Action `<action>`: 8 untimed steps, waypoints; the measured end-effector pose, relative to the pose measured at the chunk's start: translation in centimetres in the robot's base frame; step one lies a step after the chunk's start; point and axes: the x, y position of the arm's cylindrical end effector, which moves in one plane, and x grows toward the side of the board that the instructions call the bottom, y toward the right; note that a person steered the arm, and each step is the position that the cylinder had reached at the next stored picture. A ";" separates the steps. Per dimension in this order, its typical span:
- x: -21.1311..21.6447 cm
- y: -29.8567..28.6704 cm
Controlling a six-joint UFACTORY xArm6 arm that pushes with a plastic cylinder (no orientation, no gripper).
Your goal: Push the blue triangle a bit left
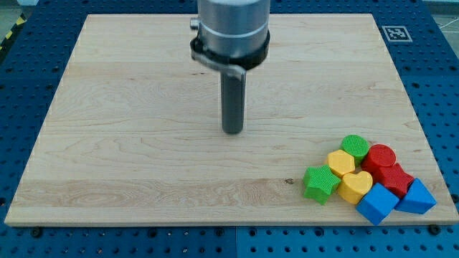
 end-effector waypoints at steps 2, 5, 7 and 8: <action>5.8 -0.3; -4.5 22.1; -0.4 28.3; 2.1 30.1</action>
